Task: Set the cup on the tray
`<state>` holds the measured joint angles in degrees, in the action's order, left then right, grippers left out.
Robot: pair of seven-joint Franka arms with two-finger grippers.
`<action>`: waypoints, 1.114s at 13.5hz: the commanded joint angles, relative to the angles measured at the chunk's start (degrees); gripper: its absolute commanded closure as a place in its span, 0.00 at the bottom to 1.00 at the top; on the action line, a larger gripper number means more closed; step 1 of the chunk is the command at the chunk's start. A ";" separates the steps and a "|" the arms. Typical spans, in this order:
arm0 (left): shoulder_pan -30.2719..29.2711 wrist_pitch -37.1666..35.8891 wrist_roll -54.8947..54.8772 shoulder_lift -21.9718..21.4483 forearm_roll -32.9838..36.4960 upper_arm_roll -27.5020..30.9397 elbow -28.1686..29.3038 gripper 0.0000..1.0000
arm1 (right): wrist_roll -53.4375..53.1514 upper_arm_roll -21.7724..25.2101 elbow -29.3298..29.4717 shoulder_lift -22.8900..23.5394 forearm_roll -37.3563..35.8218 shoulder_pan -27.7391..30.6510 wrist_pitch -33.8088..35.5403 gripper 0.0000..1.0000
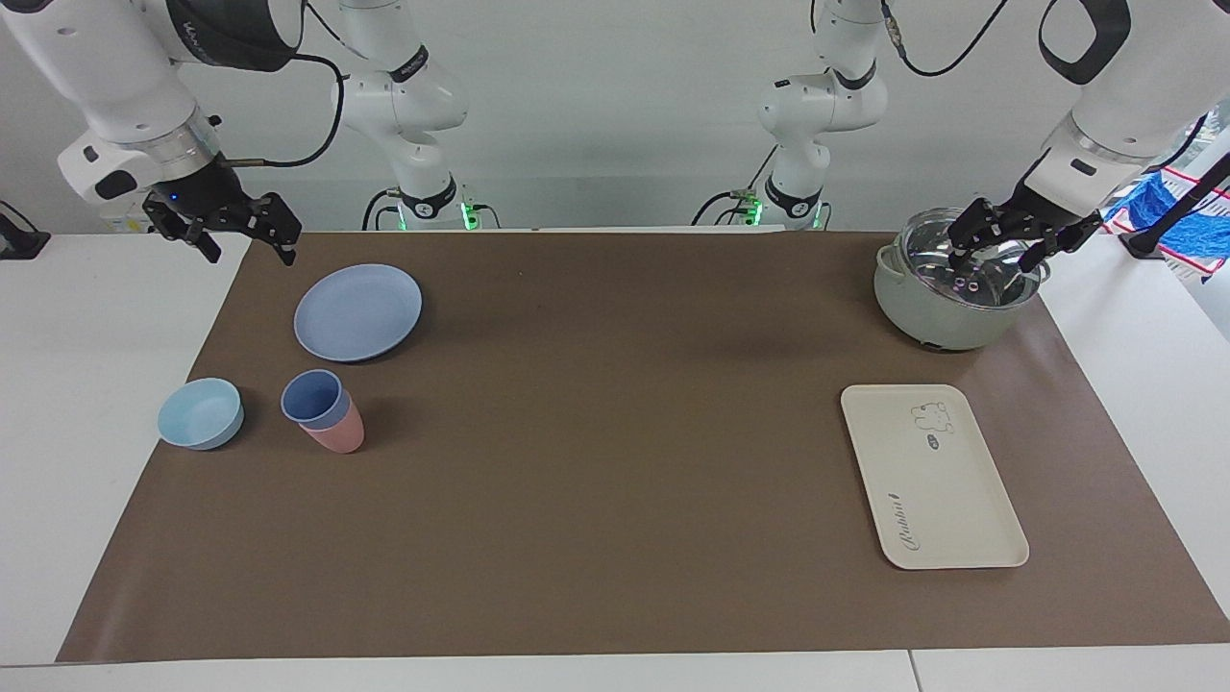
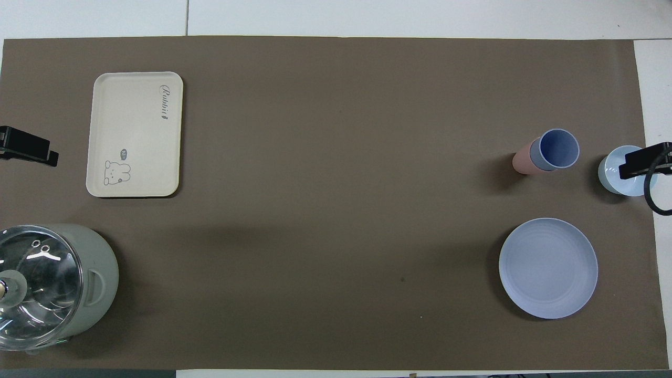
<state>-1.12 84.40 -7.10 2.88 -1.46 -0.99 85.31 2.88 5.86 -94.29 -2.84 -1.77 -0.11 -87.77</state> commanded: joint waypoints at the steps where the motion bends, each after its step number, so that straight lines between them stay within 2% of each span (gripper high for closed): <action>1: -0.02 -0.90 0.16 -0.77 0.67 0.02 0.38 0.00 | 0.90 -1.38 0.34 0.20 0.89 0.37 -0.47 0.00; 7: -0.02 -0.90 0.16 -0.77 0.67 0.11 0.38 0.00 | 0.99 -0.85 1.04 0.90 0.89 0.63 -5.38 0.00; 9: -0.02 -0.90 0.16 -0.77 0.67 0.02 0.38 0.00 | -1.37 -1.02 3.04 3.18 1.33 0.55 -5.83 0.00; 10: -0.02 -0.90 0.16 -0.77 0.67 0.11 0.38 0.00 | -2.09 -0.85 7.67 7.02 3.33 0.89 -4.26 0.00; 13: -0.02 -0.90 0.16 -0.77 0.67 0.02 0.38 0.00 | -5.23 -1.02 27.17 22.83 10.09 5.19 5.39 0.00; 15: -0.02 -0.90 0.16 -0.77 0.67 0.02 0.38 0.00 | -8.59 -1.46 32.04 28.39 11.61 6.52 5.86 0.00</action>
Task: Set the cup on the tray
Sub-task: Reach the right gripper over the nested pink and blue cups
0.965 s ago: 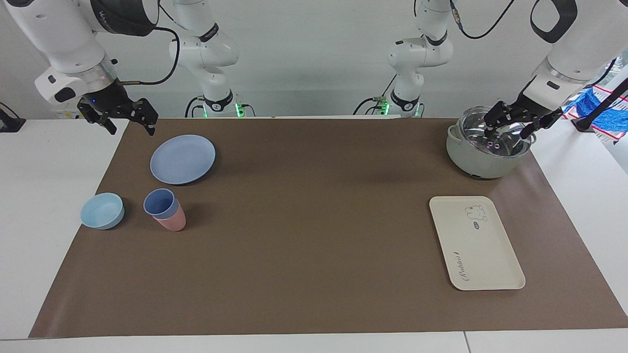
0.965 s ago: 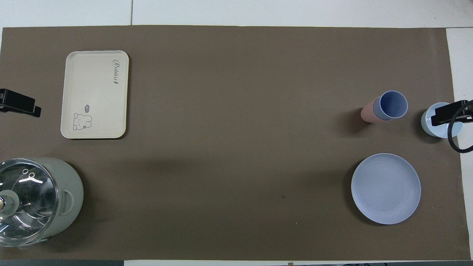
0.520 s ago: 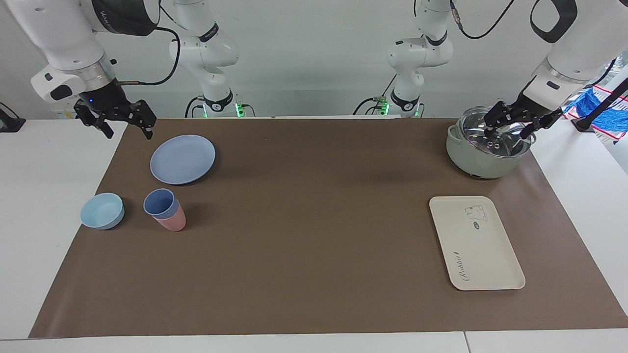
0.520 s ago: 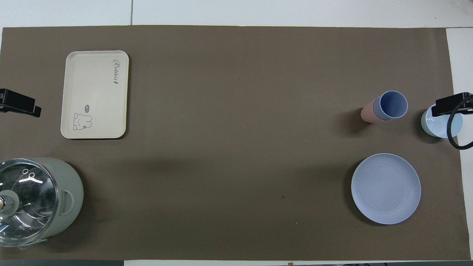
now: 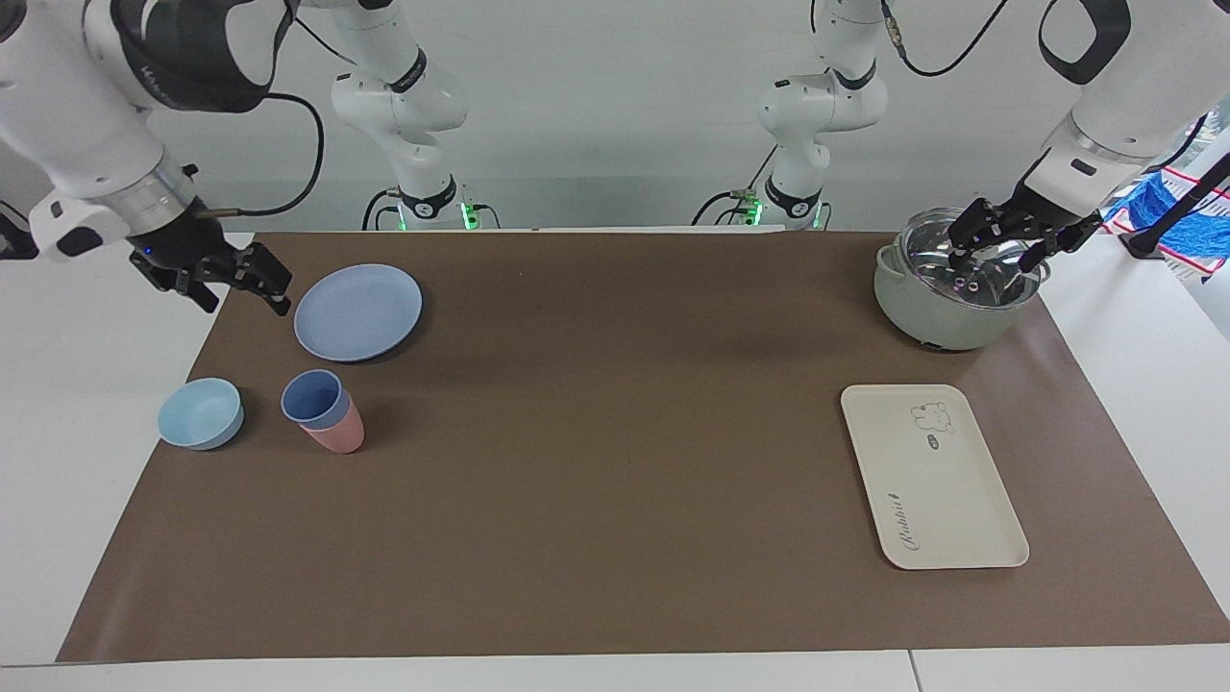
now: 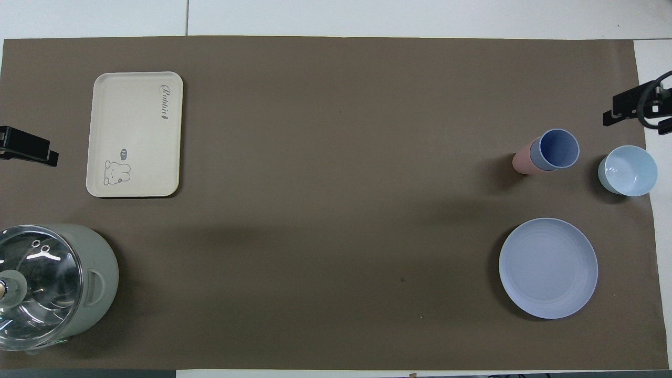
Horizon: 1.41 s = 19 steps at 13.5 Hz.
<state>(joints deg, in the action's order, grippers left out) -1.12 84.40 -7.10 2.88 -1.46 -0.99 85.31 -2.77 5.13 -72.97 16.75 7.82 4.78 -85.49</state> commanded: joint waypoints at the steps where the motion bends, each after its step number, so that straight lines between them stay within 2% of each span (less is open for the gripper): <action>1: -0.02 -0.90 0.16 -0.77 0.67 0.11 0.38 0.00 | -3.12 -0.65 12.84 10.83 2.37 1.99 3.32 0.00; 5: -0.02 -0.90 0.16 -0.77 0.67 0.02 0.38 0.00 | -8.20 -0.92 19.44 21.72 8.06 6.02 3.84 0.00; 7: -0.02 -0.90 0.16 -0.77 0.67 0.11 0.38 0.00 | -8.83 -0.83 19.54 24.90 9.22 6.91 2.62 0.00; 10: -0.02 -0.90 0.16 -0.77 0.67 0.11 0.38 0.00 | -14.78 -0.65 18.93 27.19 12.21 9.02 2.26 0.00; 13: -0.02 -0.90 0.16 -0.77 0.67 0.02 0.38 0.00 | -19.54 -0.65 14.89 27.54 16.25 10.68 2.70 0.00; 15: -0.02 -0.90 0.16 -0.77 0.67 0.02 0.38 0.00 | -21.65 -0.65 14.35 28.69 18.70 11.31 2.87 0.00; 17: -0.02 -0.90 0.16 -0.77 0.67 0.11 0.38 0.00 | -22.10 -0.65 9.19 28.60 21.08 12.96 2.61 0.00; 19: -0.02 -0.90 0.16 -0.77 0.67 0.11 0.38 0.00 | -23.93 -0.65 6.54 27.90 22.75 13.06 3.84 0.00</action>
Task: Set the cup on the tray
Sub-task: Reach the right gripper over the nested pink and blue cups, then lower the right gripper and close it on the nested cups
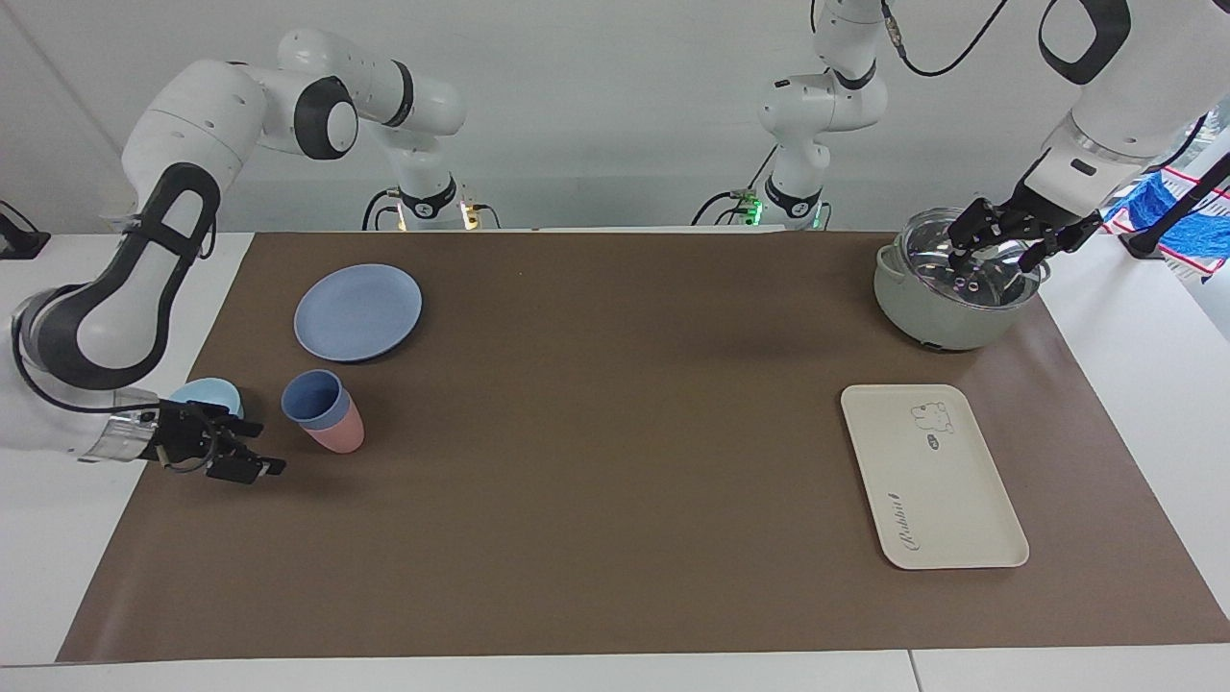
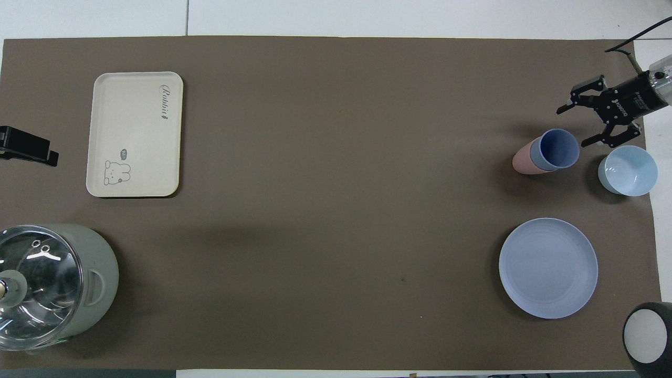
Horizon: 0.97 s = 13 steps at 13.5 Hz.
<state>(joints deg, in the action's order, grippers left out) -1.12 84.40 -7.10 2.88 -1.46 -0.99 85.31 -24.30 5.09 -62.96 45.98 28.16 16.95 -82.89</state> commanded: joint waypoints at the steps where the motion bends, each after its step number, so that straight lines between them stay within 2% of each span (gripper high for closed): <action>1: -0.02 -0.90 0.16 -0.68 0.67 0.02 0.38 0.00 | -5.64 -0.61 -4.53 -1.60 3.73 0.80 1.33 0.00; 5: -0.02 -0.90 0.16 -0.77 0.67 0.11 0.38 0.00 | -7.25 -0.61 -13.05 -4.41 5.50 0.71 0.10 0.00; 10: -0.02 -0.90 0.16 -0.77 0.67 0.02 0.38 0.00 | -11.20 -0.61 -13.86 -4.76 5.77 0.36 -0.61 0.00; 13: -0.02 -0.90 0.16 -0.77 0.67 0.11 0.38 0.00 | -11.73 -0.61 -18.33 -6.43 7.79 0.36 -2.18 0.00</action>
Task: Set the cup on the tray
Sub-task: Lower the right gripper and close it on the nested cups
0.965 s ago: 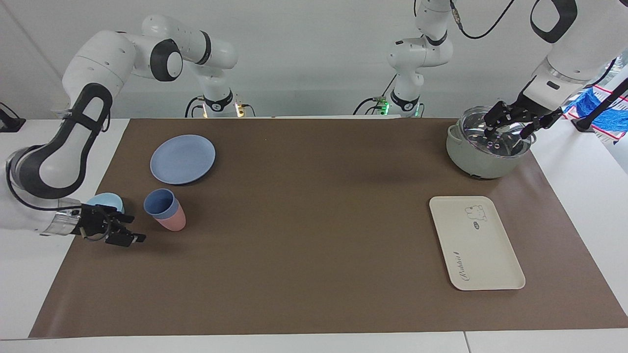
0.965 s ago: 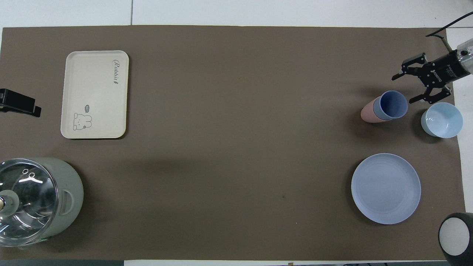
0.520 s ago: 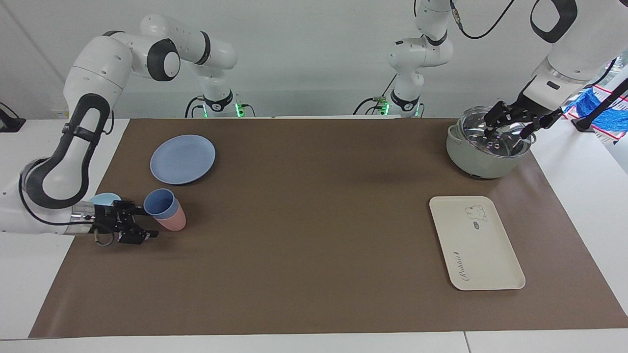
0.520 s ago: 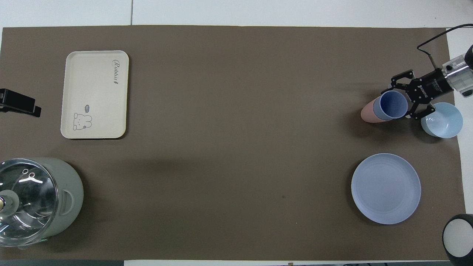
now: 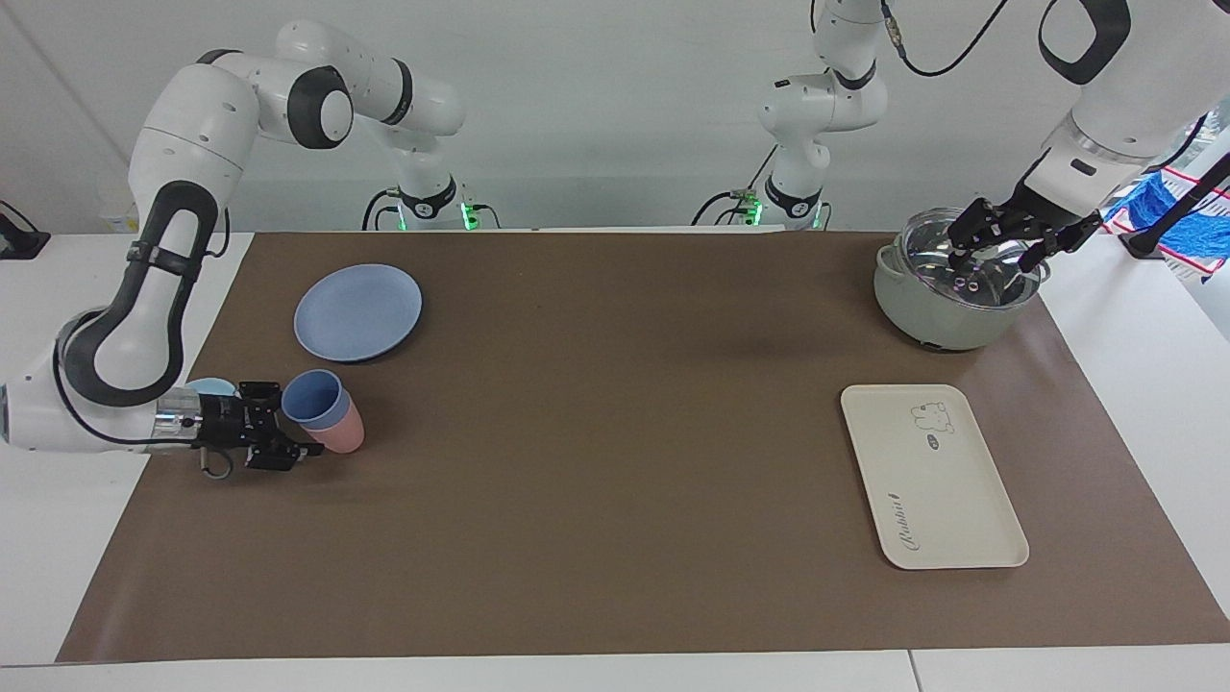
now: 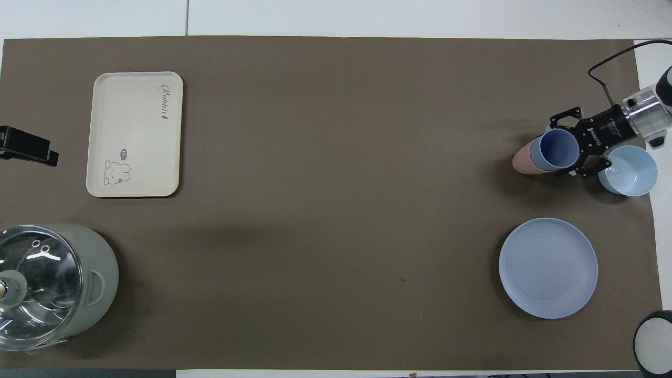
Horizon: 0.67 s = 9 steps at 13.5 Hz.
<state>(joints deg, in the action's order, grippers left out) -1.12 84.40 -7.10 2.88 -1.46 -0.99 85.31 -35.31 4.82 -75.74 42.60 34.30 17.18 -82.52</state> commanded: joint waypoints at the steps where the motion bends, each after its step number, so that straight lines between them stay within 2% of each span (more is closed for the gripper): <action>1: -0.02 -0.90 0.16 -0.77 0.67 0.11 0.38 0.00 | -0.72 -0.33 -5.90 -3.05 1.99 0.05 -3.00 0.00; 8: -0.02 -0.90 0.16 -0.77 0.67 0.11 0.38 0.00 | -0.81 -0.33 -8.54 -4.02 5.42 -0.13 -4.23 0.00; 9: -0.02 -0.90 0.16 -0.68 0.67 0.11 0.38 0.00 | -0.81 -0.33 -9.07 -4.11 5.69 -0.13 -4.32 0.03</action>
<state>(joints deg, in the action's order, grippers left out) -1.12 84.40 -7.10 2.88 -1.46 -0.99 85.31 -35.38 4.81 -81.46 40.62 38.58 16.98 -85.02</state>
